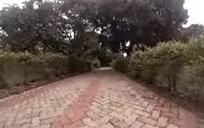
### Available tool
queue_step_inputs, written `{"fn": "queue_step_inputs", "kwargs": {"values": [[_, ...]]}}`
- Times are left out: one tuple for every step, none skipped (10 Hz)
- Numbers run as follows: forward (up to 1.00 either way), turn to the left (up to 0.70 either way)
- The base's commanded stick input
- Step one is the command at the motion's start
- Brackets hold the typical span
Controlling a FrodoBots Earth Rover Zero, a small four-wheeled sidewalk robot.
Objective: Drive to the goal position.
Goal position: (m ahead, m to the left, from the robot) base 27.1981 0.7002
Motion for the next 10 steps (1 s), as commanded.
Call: {"fn": "queue_step_inputs", "kwargs": {"values": [[0.70,0.00],[0.70,0.00],[0.70,0.00],[0.70,0.00],[0.70,-0.16],[0.70,-0.34],[0.70,-0.17],[0.70,0.00],[0.70,0.00],[0.70,0.00]]}}
